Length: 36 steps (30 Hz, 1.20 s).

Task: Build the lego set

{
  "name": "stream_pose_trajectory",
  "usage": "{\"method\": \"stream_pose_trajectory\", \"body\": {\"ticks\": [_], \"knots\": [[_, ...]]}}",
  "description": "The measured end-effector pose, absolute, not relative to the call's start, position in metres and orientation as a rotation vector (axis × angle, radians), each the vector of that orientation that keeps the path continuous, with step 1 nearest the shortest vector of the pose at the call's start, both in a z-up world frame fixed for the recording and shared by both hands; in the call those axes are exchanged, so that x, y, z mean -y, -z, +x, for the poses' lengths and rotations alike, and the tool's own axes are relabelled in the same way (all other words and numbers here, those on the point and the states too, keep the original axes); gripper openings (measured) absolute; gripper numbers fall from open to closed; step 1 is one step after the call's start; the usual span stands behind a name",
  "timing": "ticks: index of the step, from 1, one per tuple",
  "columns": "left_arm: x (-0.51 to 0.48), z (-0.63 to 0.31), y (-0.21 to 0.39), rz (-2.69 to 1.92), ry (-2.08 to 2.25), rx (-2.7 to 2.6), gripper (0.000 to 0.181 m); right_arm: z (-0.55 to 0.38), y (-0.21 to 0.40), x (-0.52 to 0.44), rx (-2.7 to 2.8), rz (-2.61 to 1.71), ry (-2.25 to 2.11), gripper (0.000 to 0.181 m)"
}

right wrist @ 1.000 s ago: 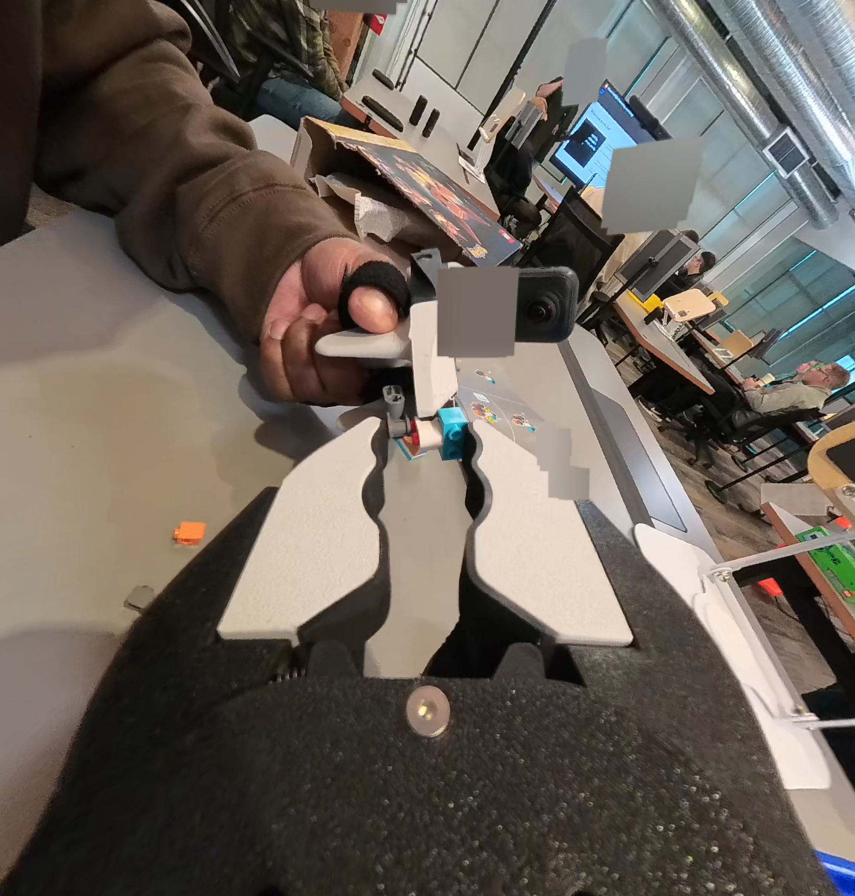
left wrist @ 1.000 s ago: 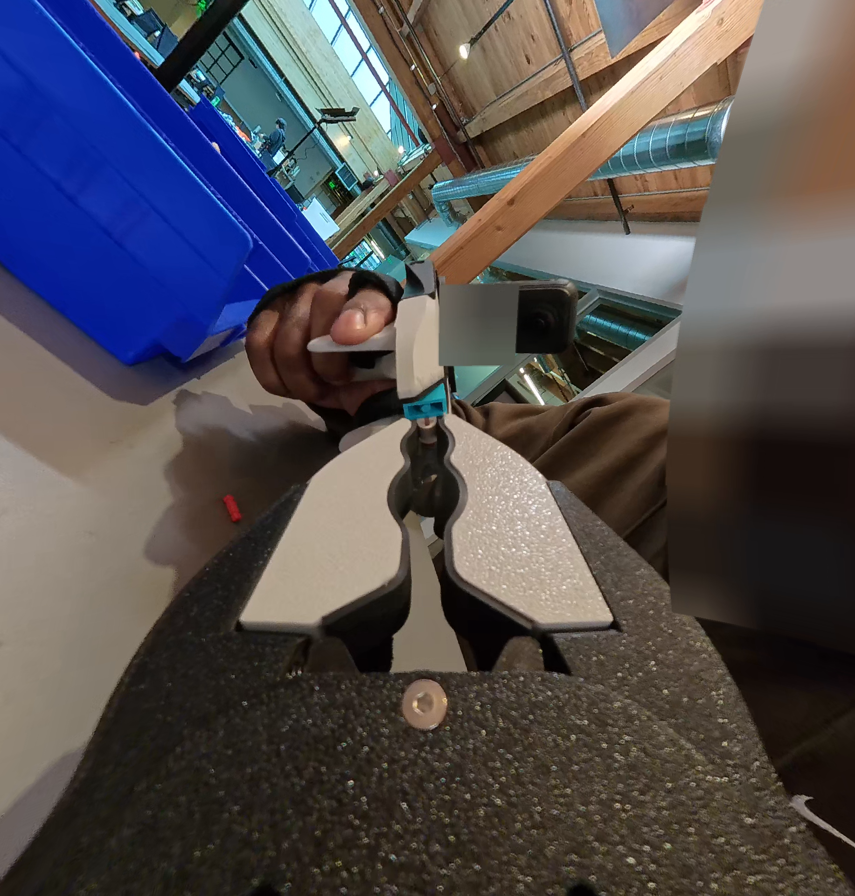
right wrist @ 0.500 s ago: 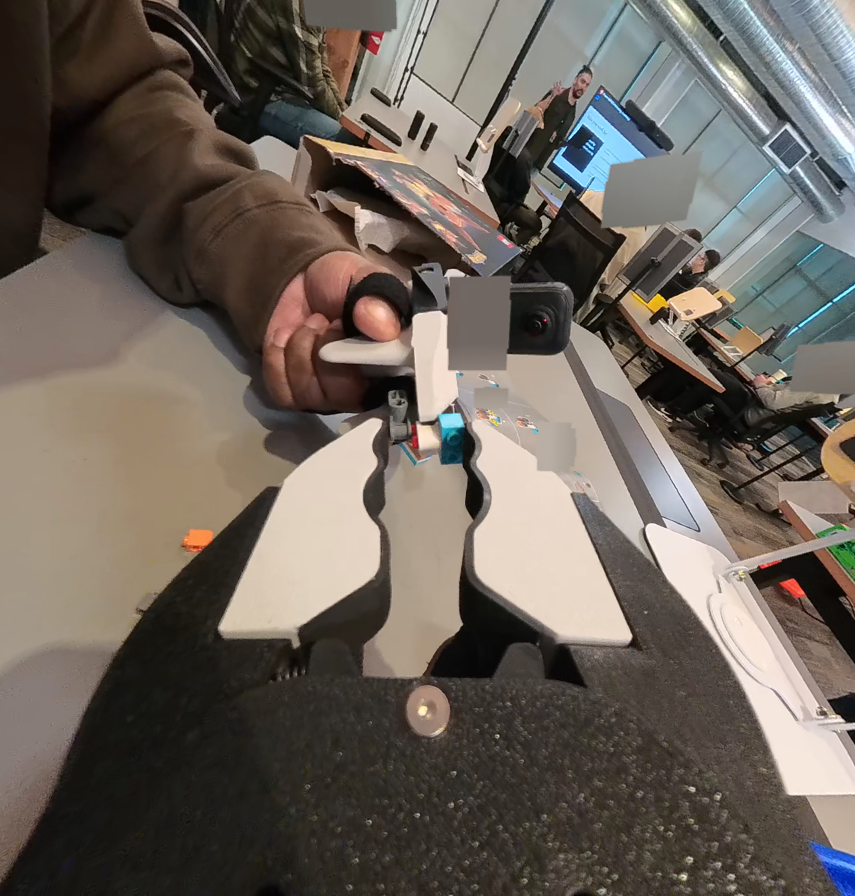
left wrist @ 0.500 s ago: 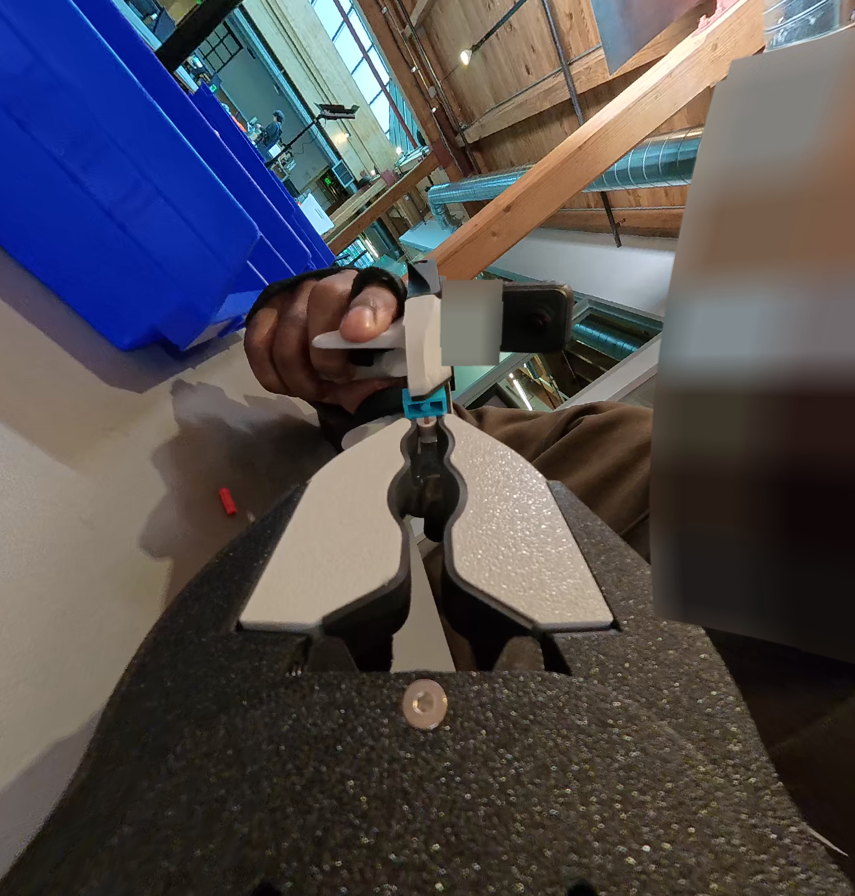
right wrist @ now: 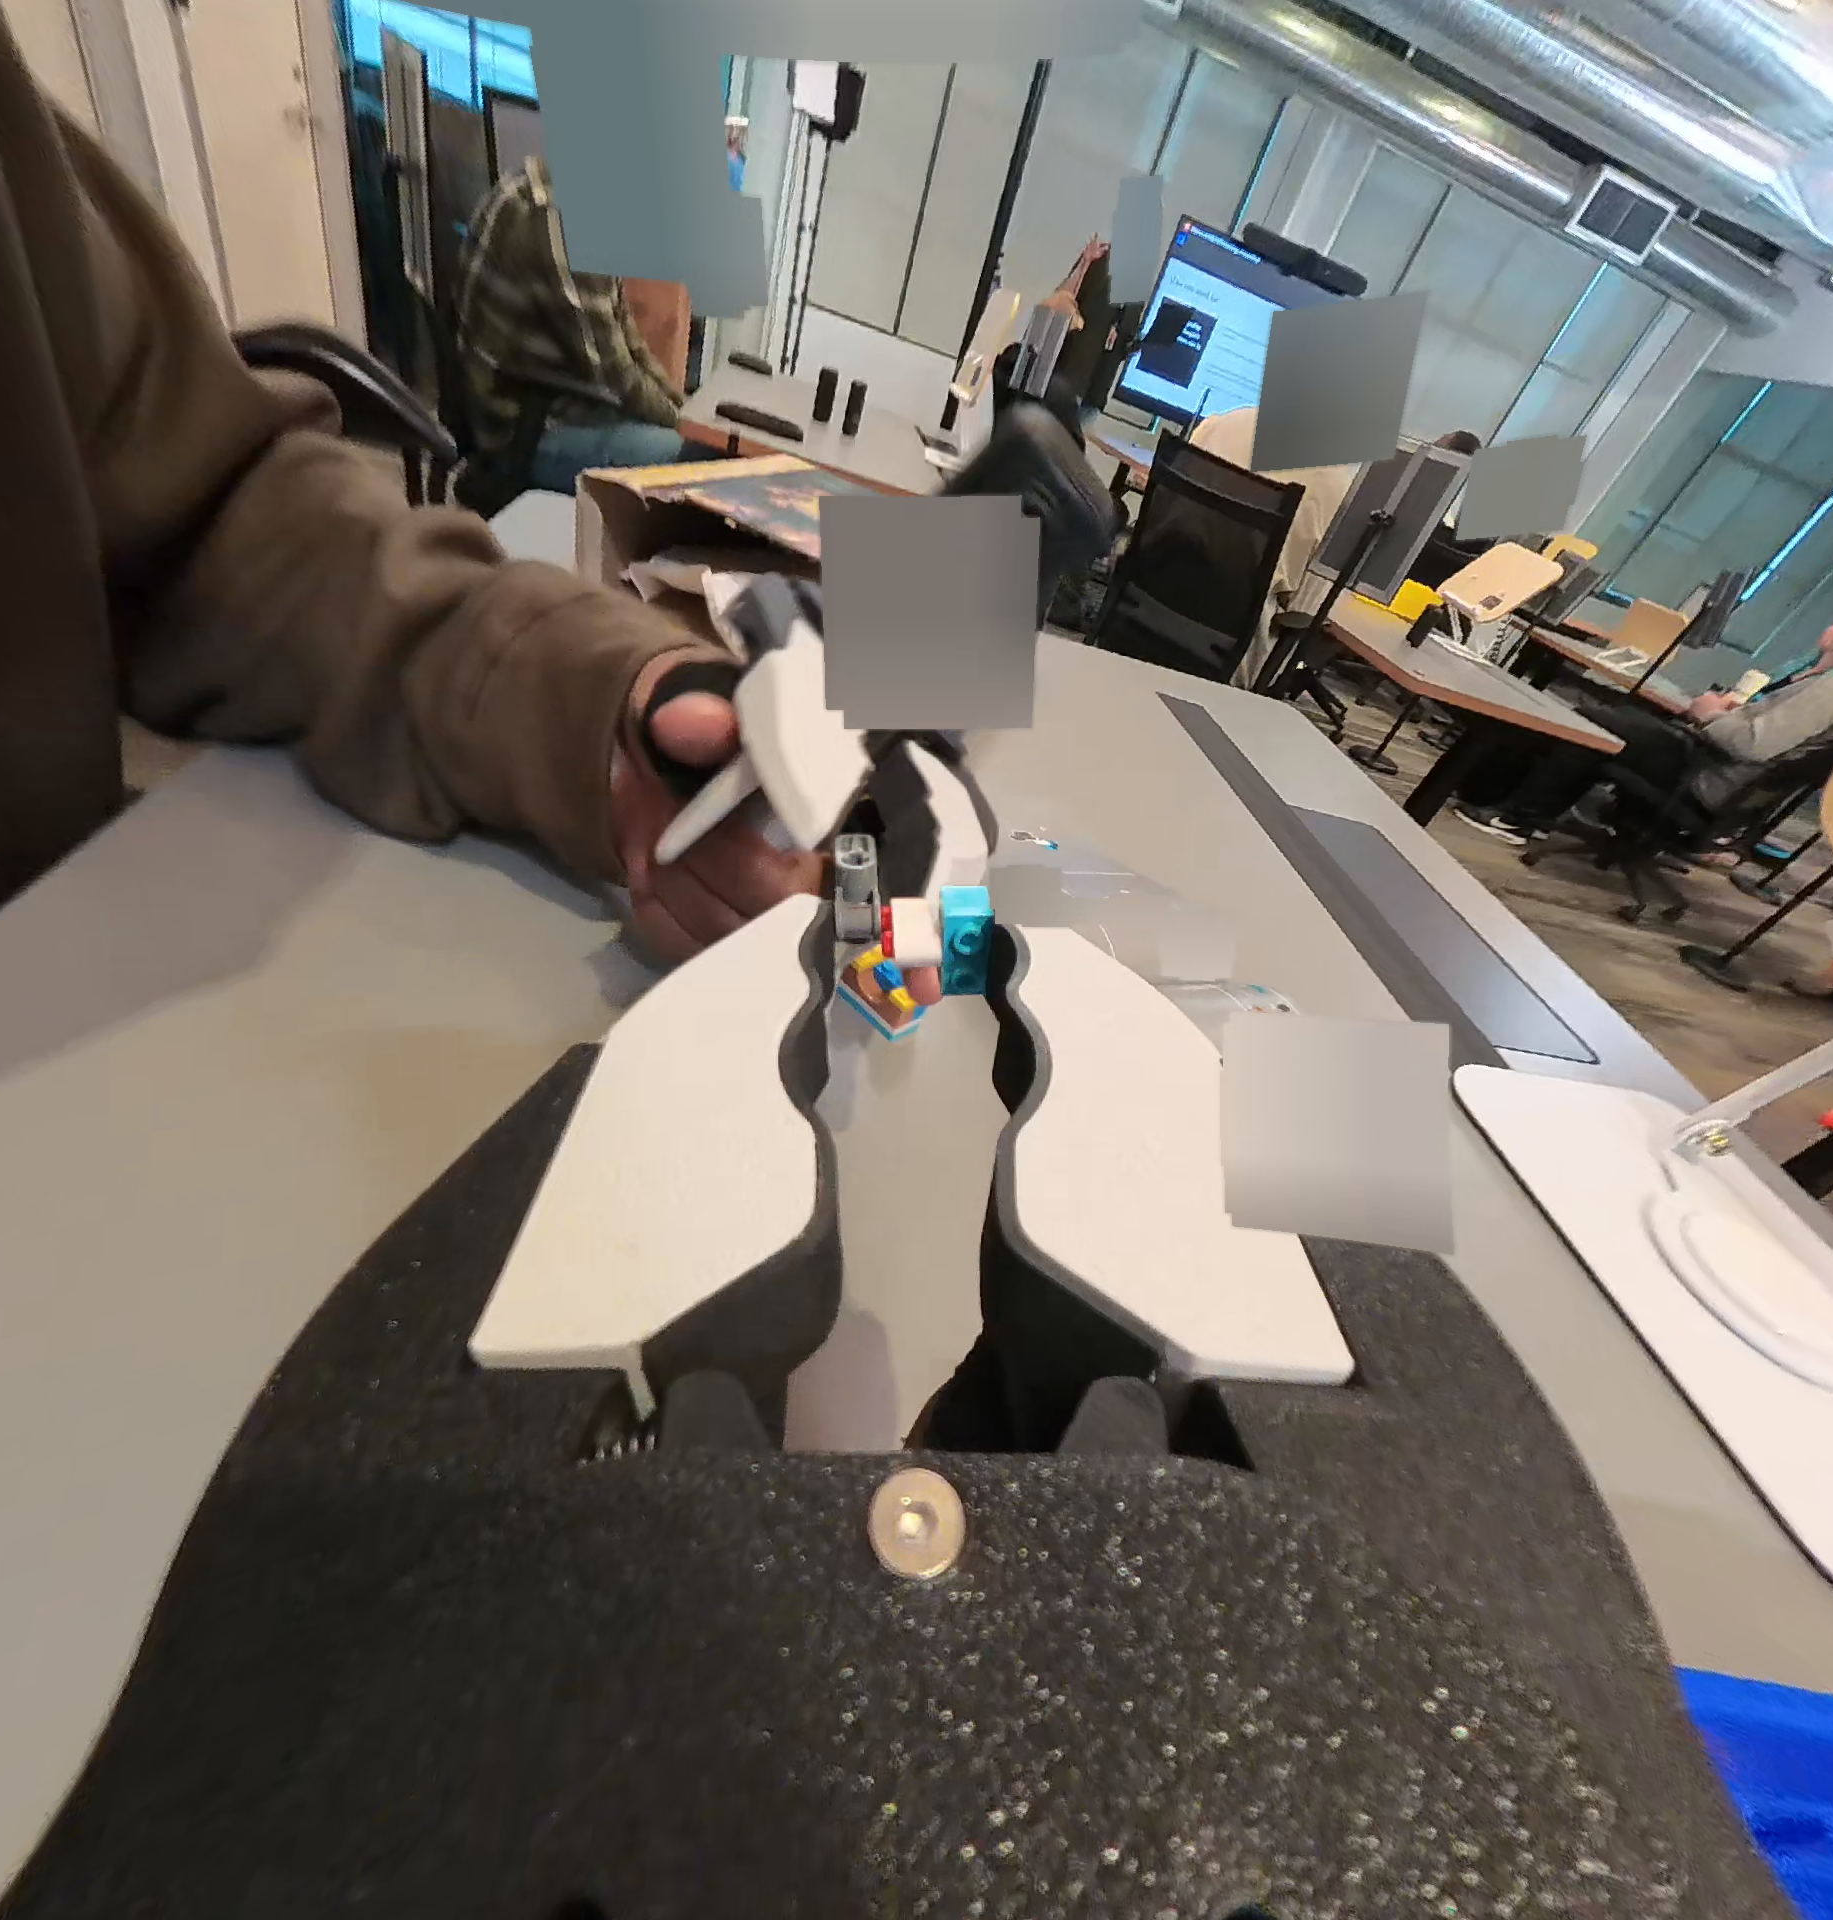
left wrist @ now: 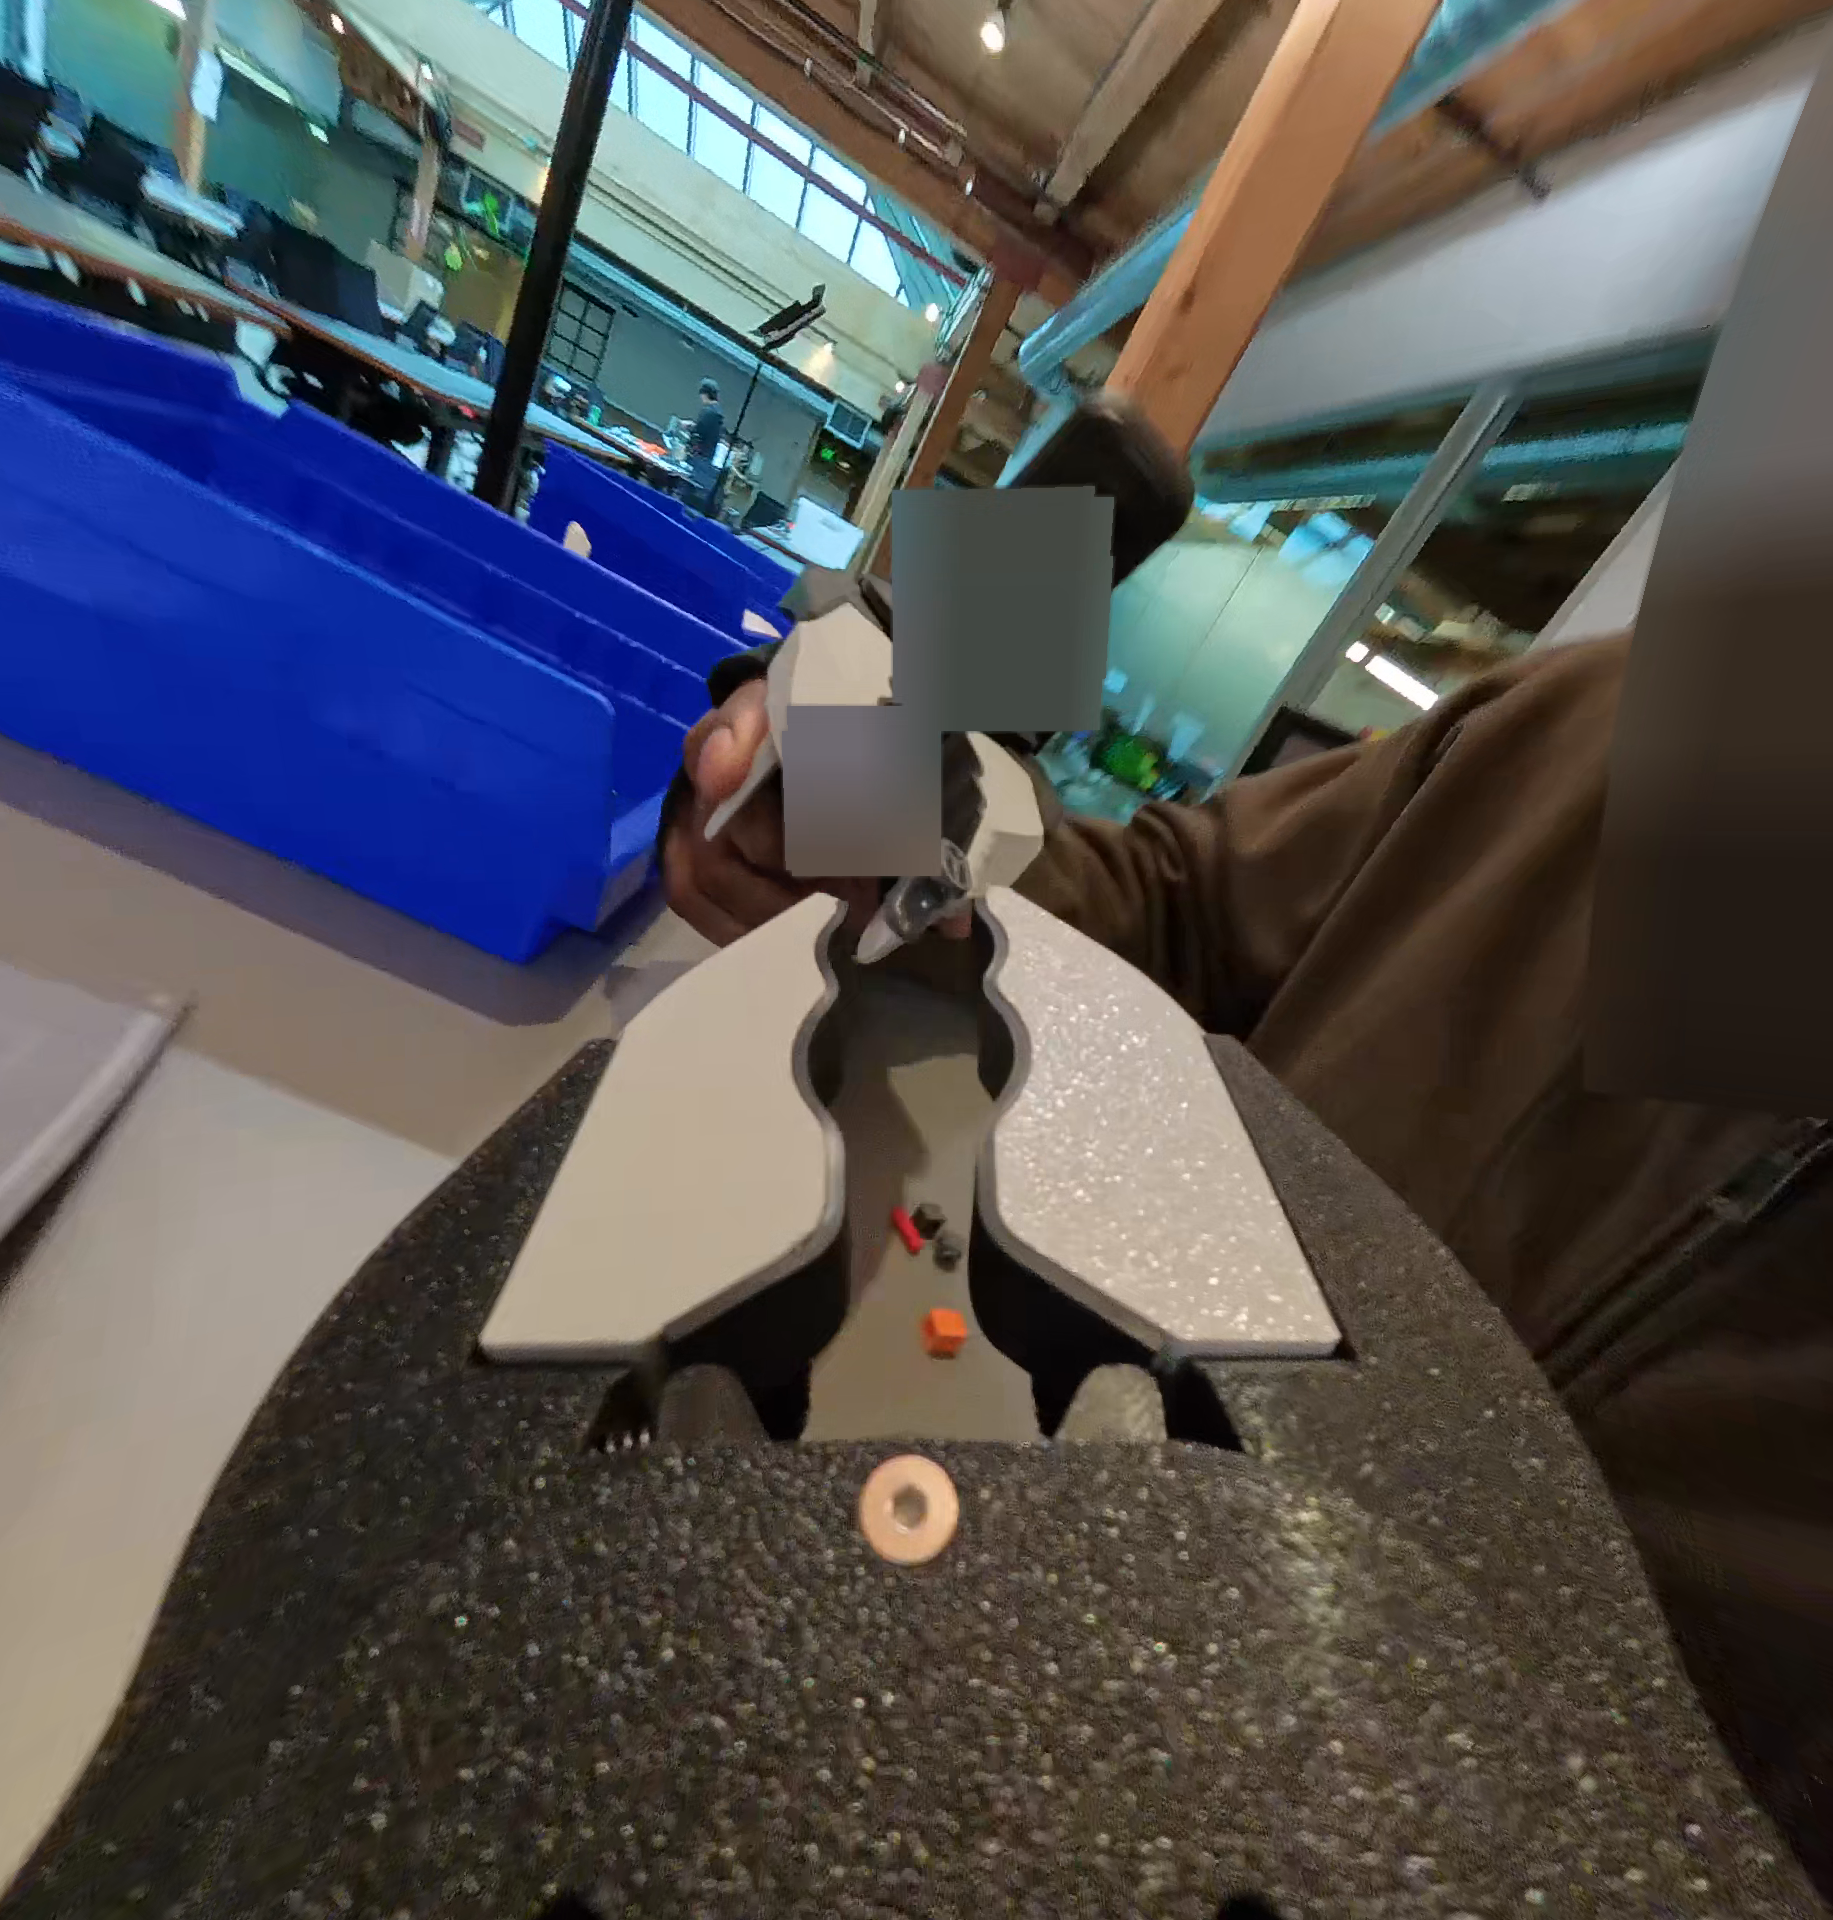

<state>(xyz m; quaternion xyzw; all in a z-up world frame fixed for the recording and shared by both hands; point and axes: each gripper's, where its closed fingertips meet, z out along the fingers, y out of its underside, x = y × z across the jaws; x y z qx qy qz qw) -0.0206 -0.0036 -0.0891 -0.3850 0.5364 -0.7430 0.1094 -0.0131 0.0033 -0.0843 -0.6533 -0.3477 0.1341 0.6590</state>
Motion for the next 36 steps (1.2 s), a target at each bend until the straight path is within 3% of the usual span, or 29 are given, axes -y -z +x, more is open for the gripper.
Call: {"method": "stream_pose_trajectory", "body": {"ticks": [9,23,36], "knots": [[0.0083,-0.0207,0.0886,-0.978,1.953,-1.621,0.011,-0.017,0.0827,-0.0054,0.726,-1.495,-0.368,0.028],[0.0029,-0.0208,0.0831,-1.104,2.189,-1.525,0.007,-0.0172,0.0859,-0.0064,0.622,-1.518,-0.584,0.034],[0.0055,-0.0204,0.0872,-1.123,2.166,-1.569,0.007,-0.0149,0.0837,-0.0056,0.584,-1.515,-0.656,0.028]]}}
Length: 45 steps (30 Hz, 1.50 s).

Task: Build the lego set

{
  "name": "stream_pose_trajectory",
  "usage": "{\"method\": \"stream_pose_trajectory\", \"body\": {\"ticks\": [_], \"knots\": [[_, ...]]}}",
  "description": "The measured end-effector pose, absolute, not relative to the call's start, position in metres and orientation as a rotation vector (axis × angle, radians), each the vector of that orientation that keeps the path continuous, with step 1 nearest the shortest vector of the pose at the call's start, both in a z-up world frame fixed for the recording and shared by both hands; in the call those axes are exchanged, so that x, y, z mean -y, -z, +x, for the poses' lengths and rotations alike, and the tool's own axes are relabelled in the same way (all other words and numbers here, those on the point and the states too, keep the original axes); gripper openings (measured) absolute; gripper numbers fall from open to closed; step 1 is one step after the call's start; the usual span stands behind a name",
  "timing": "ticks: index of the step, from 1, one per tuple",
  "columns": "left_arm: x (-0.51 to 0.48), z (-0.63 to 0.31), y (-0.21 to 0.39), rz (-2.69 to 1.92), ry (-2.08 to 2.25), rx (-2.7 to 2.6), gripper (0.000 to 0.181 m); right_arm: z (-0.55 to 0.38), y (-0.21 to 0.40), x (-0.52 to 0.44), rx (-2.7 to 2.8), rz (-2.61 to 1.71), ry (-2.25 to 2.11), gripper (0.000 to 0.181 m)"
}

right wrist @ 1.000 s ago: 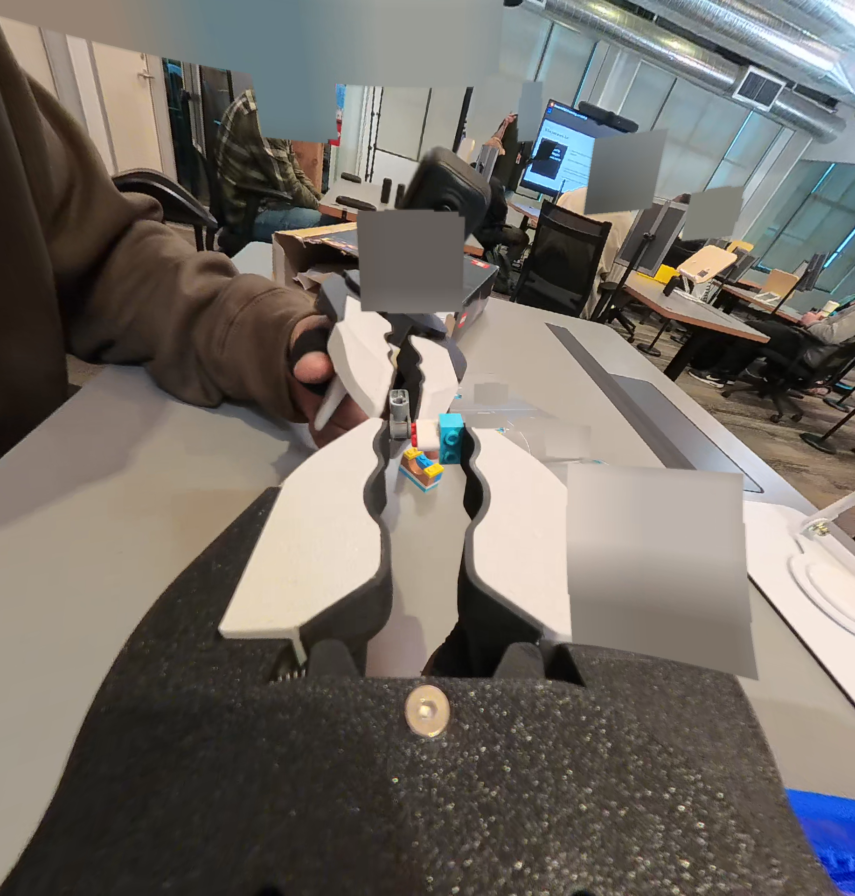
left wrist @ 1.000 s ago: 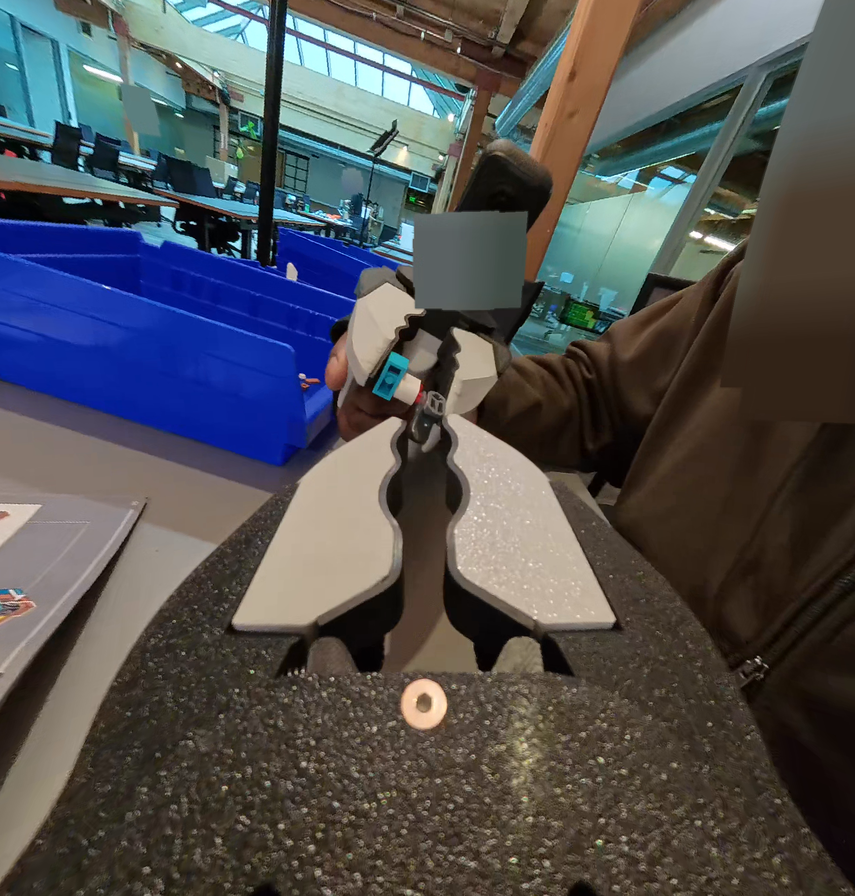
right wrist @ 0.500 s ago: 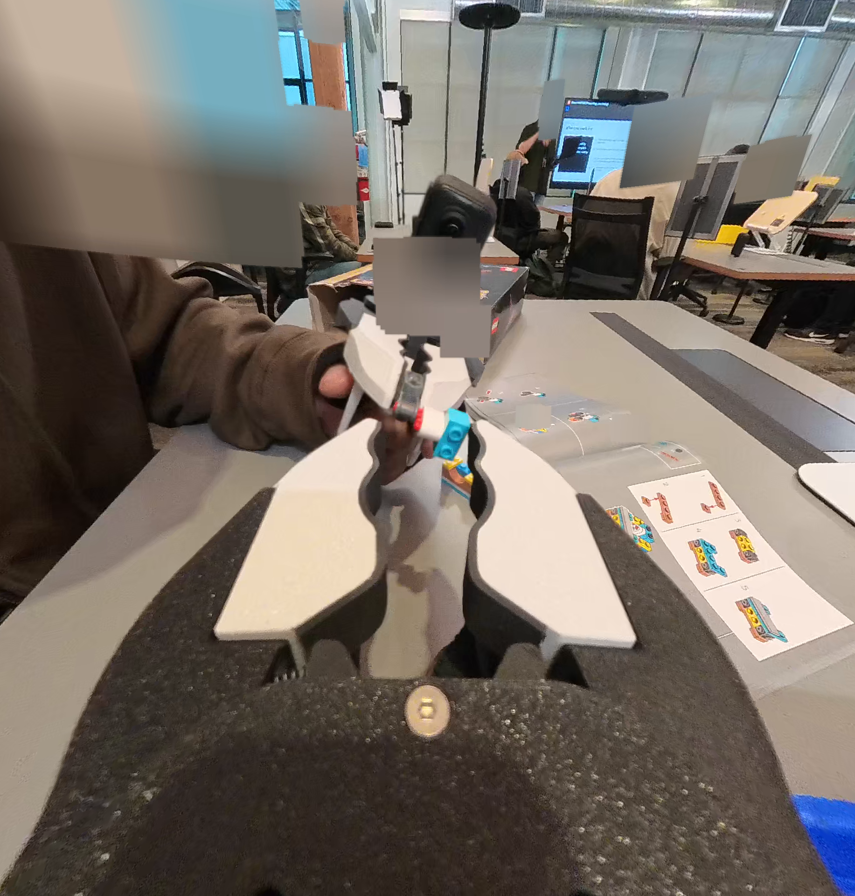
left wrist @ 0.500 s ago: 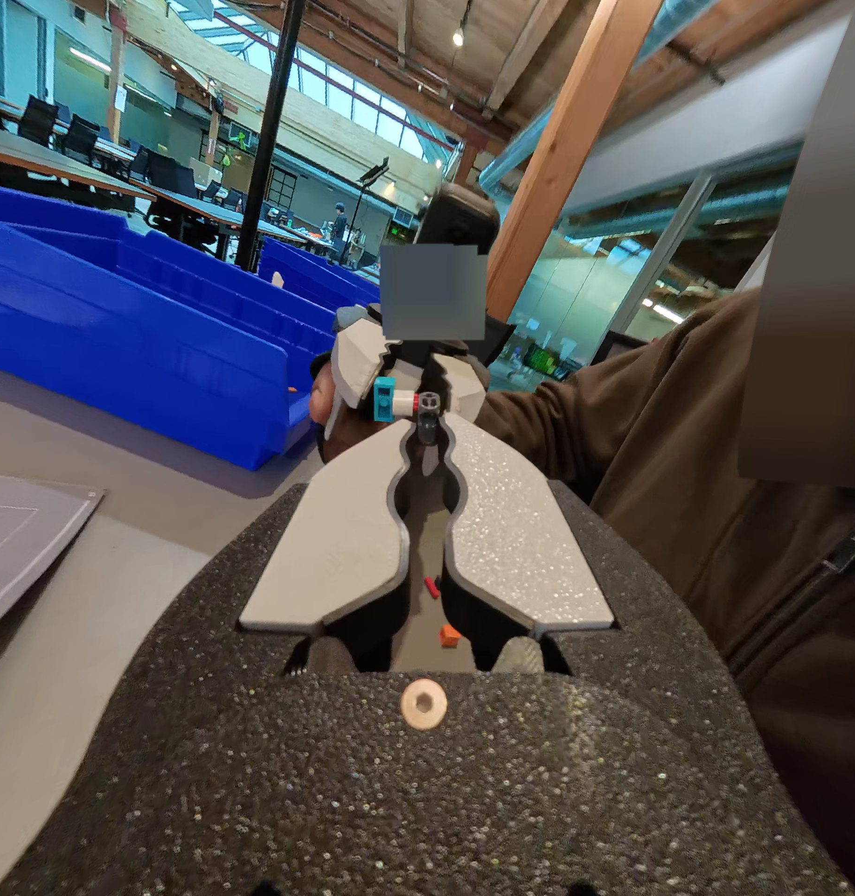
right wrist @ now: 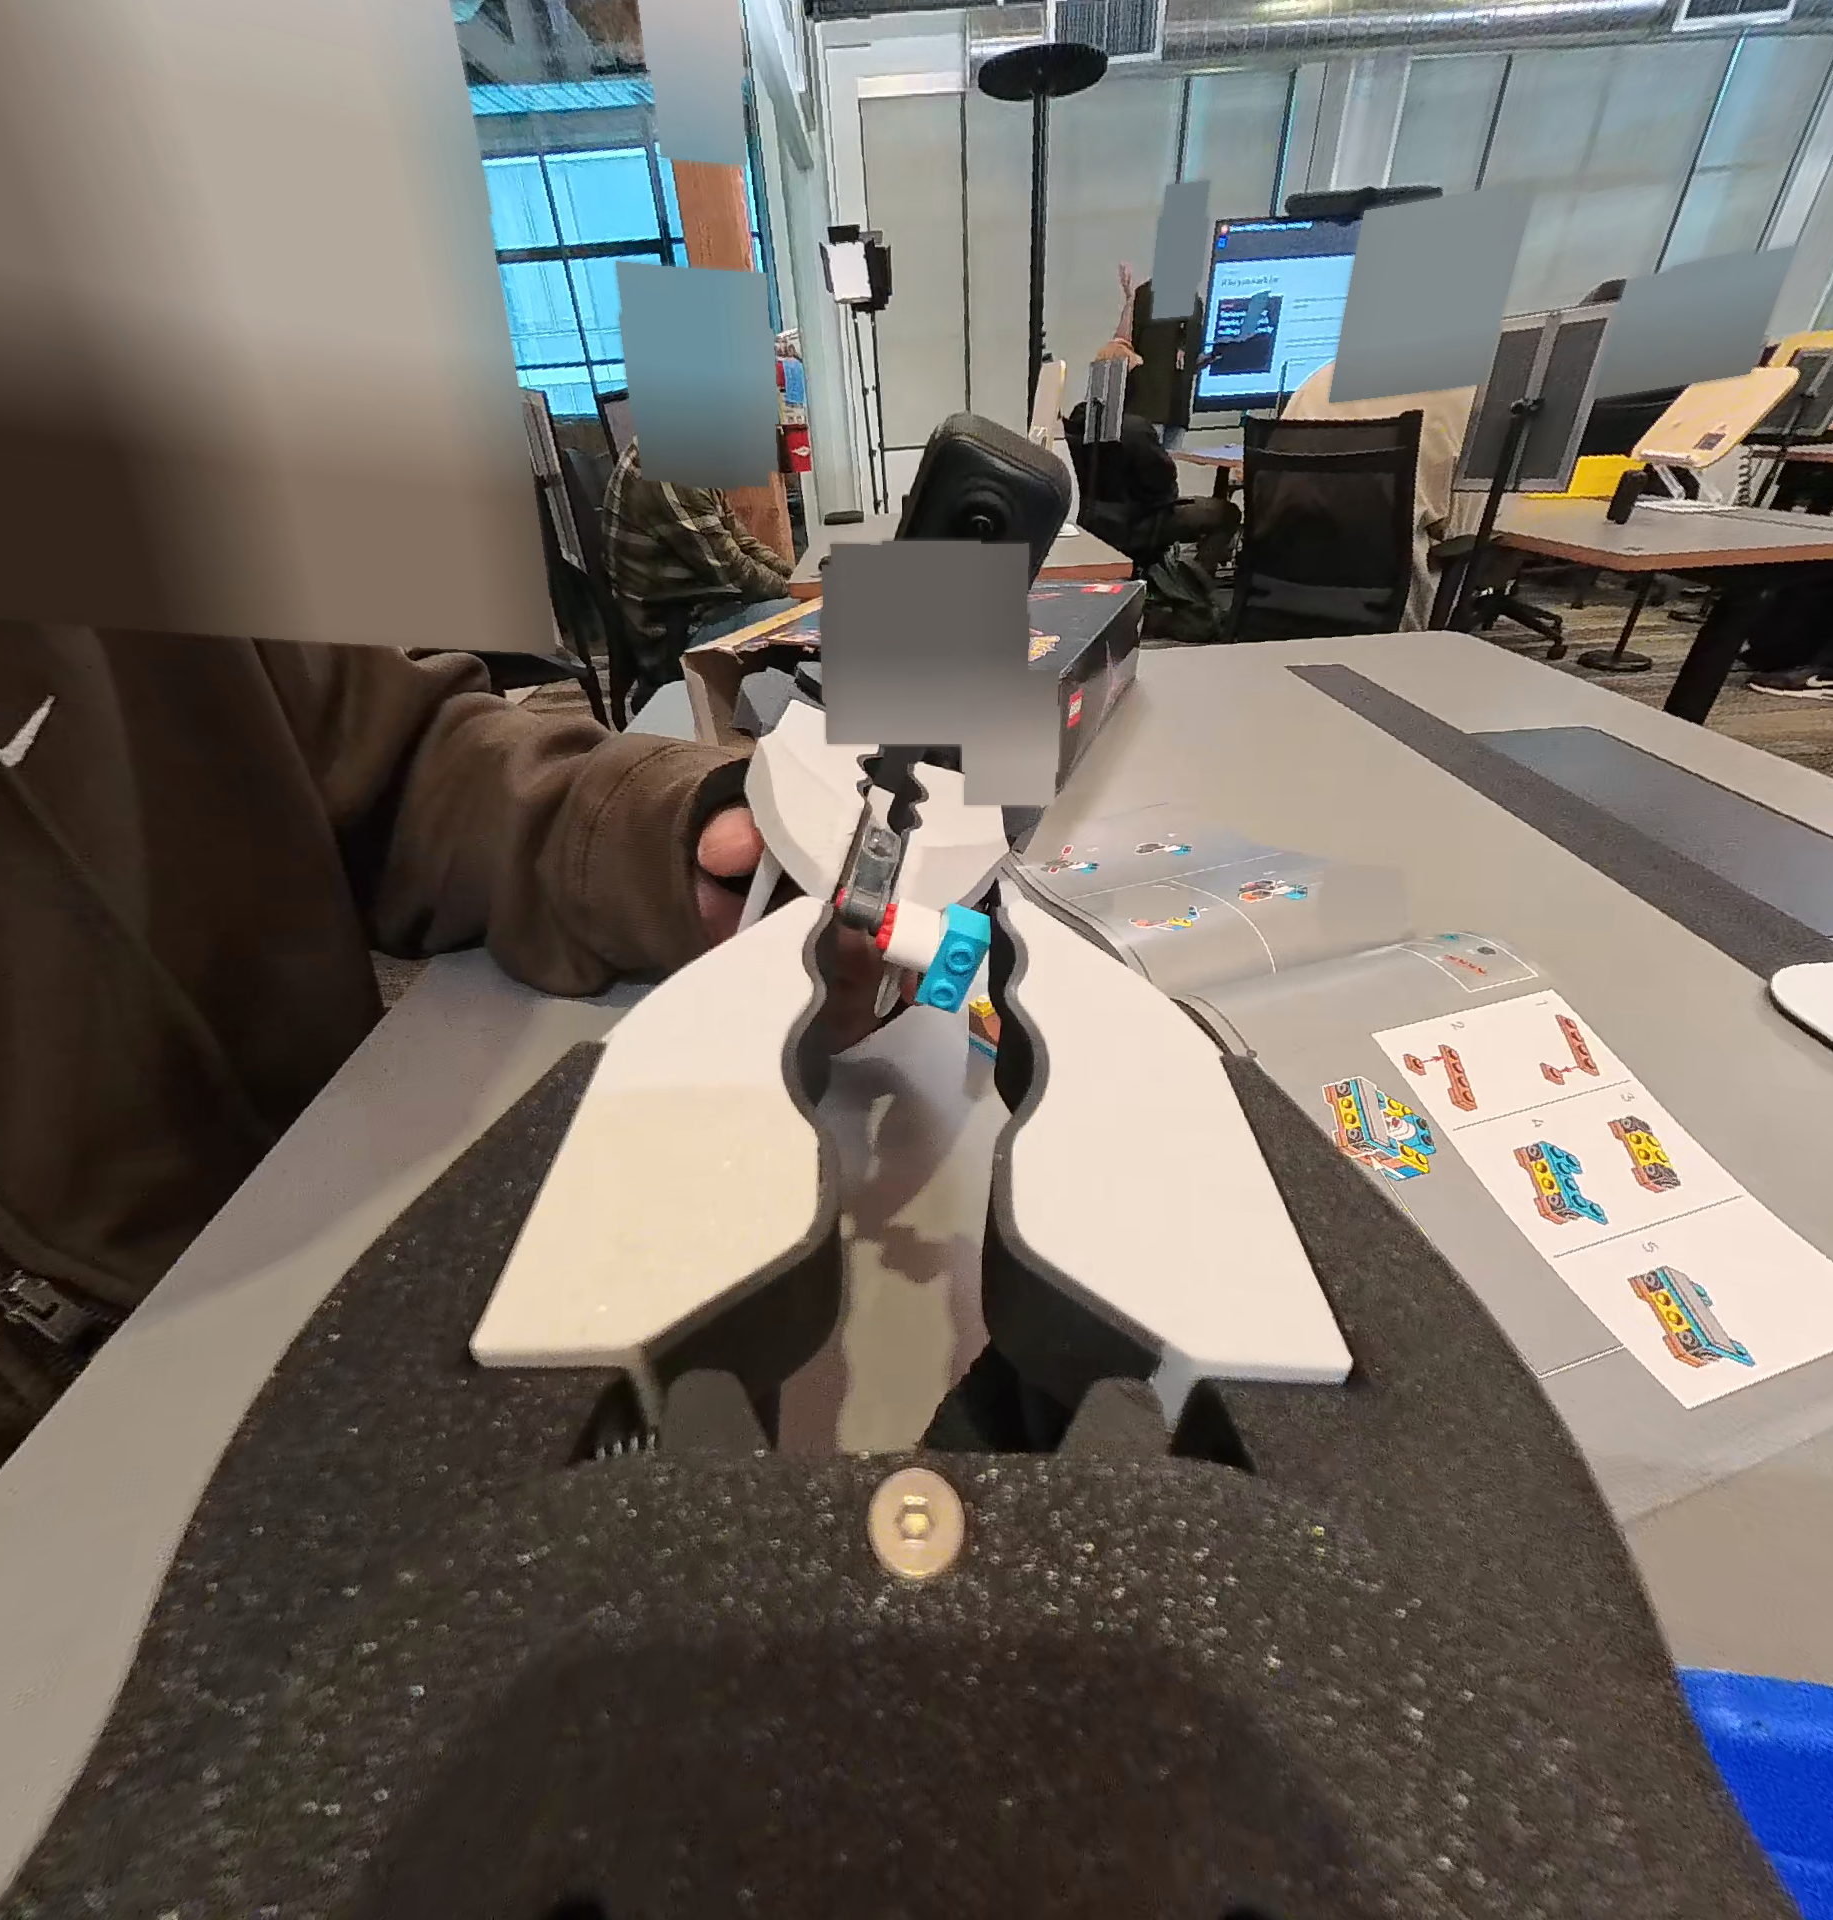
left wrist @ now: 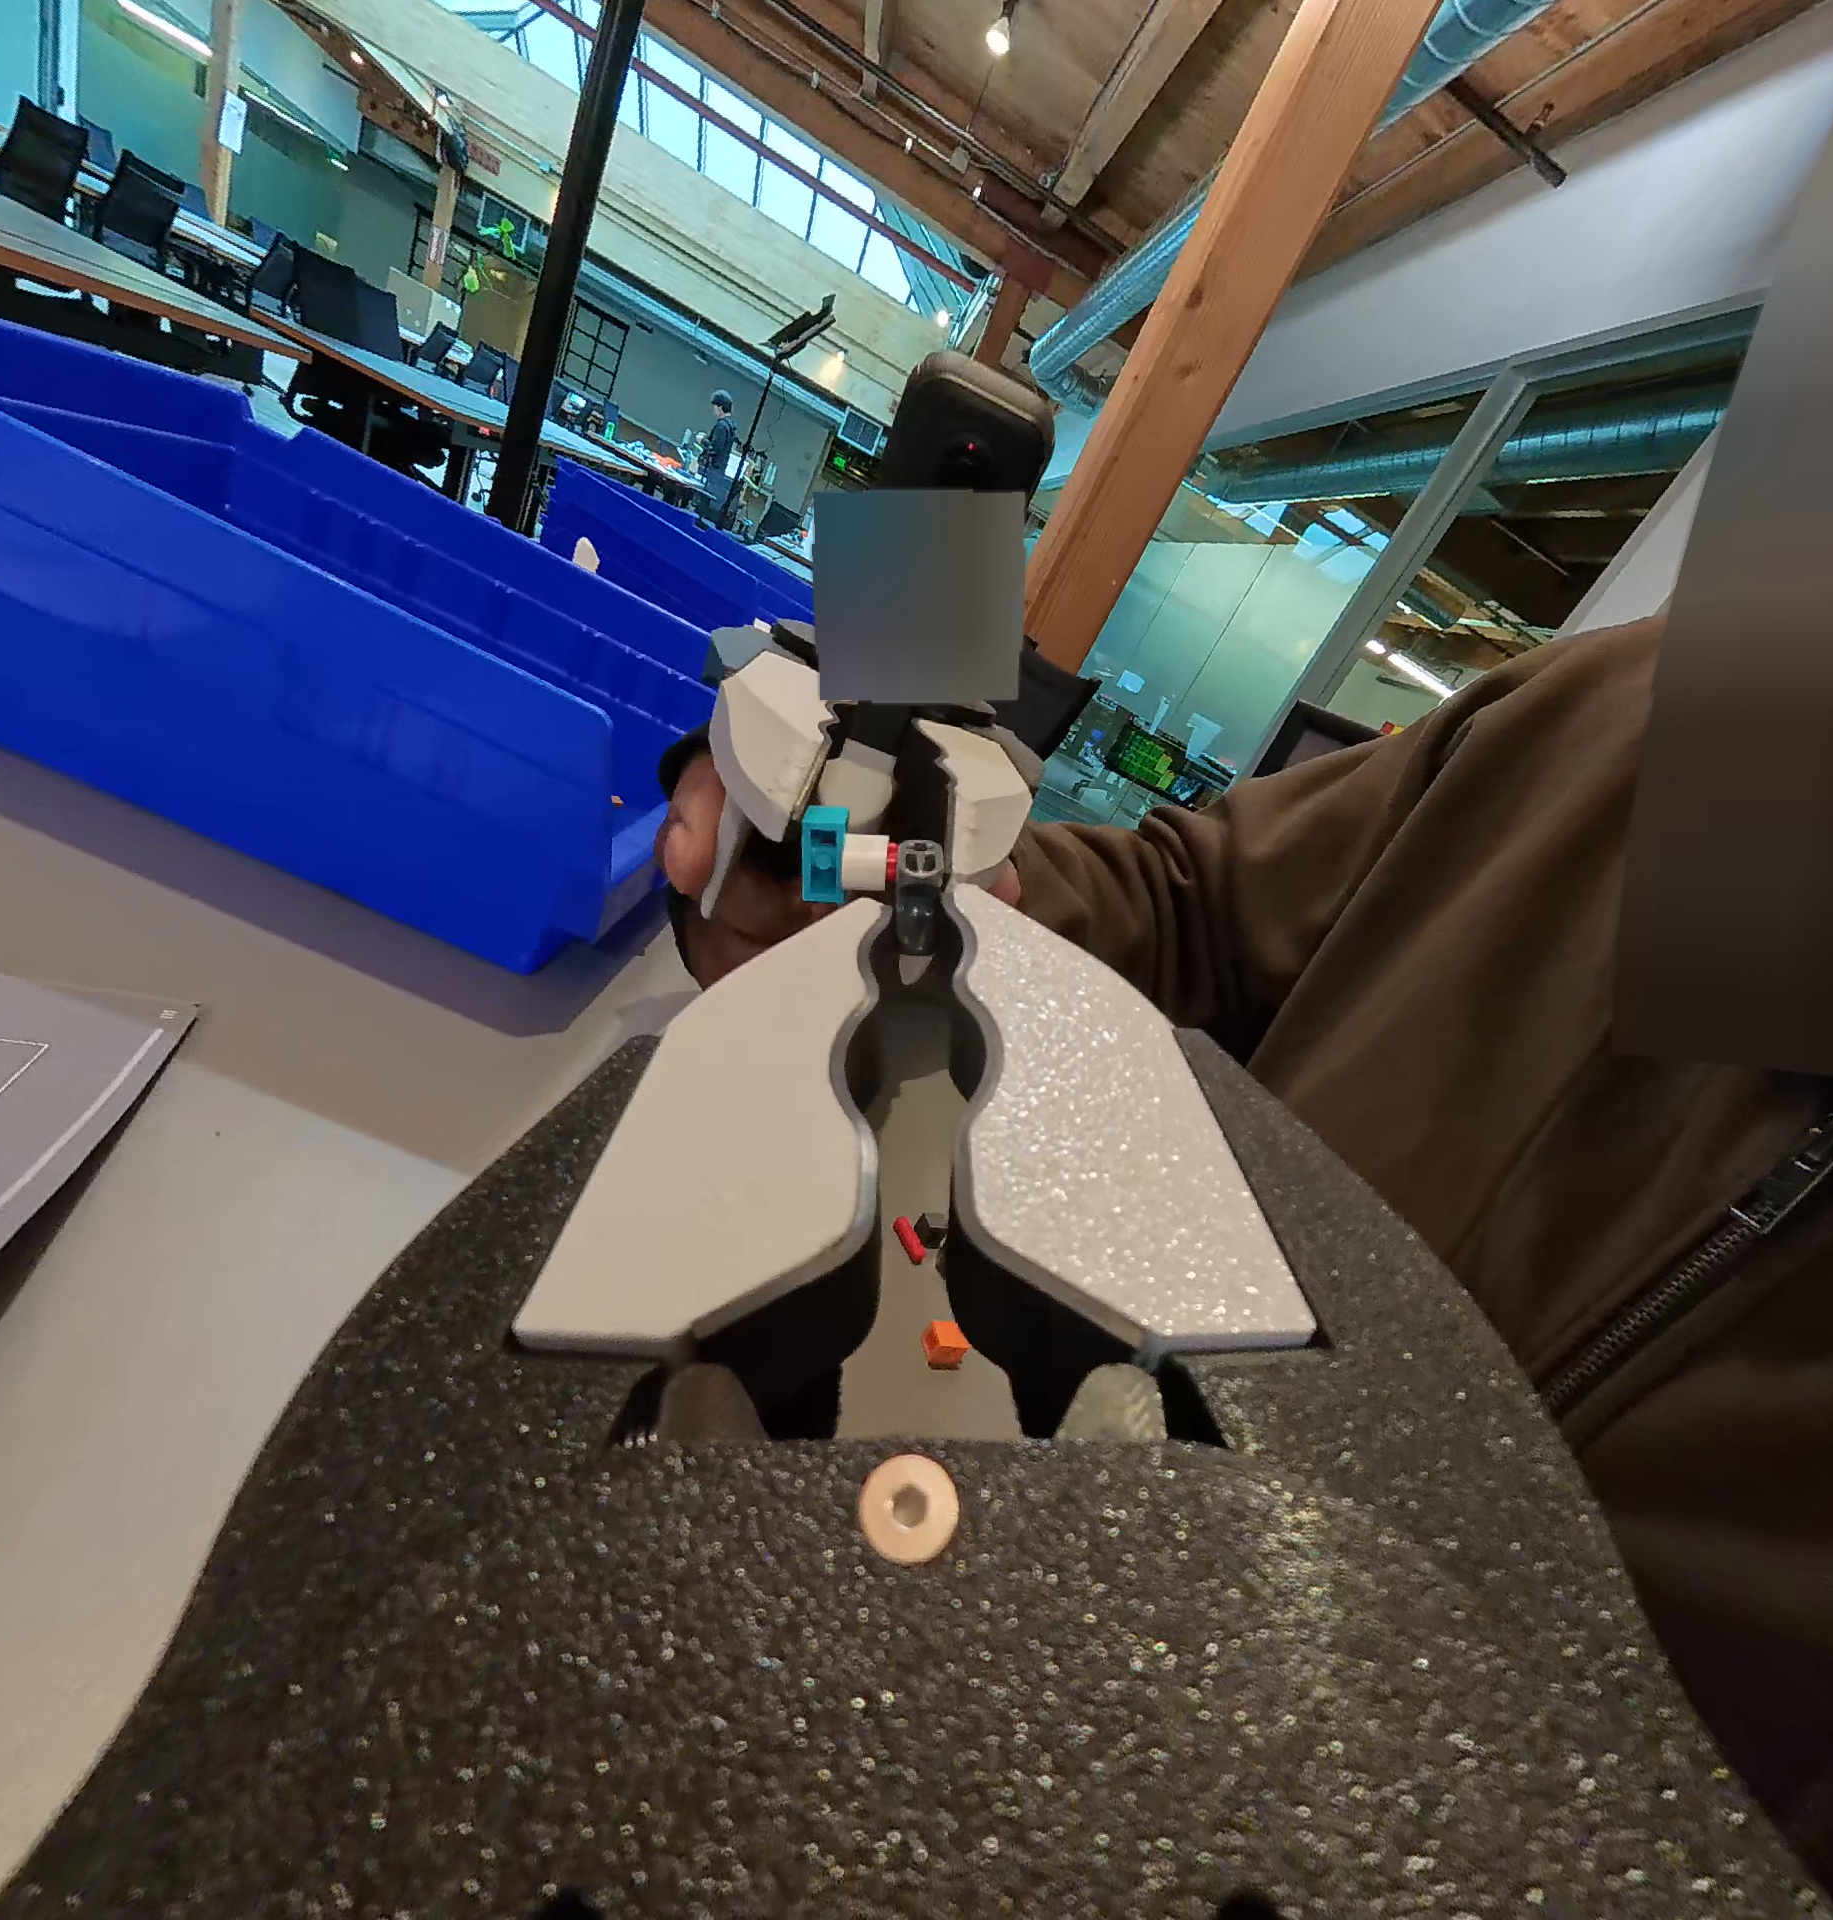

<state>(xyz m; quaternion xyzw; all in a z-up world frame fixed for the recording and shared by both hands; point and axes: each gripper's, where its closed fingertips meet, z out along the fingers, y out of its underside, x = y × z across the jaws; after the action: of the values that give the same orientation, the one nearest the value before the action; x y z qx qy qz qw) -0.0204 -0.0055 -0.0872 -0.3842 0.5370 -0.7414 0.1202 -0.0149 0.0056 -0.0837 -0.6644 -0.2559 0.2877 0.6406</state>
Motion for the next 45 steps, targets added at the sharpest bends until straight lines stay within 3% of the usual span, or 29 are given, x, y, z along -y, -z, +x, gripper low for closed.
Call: {"method": "stream_pose_trajectory", "body": {"ticks": [39,45], "knots": [[0.0096,-0.0222,0.087,-1.099,2.201,-1.58,0.007,-0.0179,0.0832,-0.0004,0.667,-1.484,-0.584,0.024],[0.0121,-0.0231,0.0827,-0.9,1.953,-1.611,0.008,-0.0198,0.0769,0.0037,0.662,-1.44,-0.607,0.029]]}}
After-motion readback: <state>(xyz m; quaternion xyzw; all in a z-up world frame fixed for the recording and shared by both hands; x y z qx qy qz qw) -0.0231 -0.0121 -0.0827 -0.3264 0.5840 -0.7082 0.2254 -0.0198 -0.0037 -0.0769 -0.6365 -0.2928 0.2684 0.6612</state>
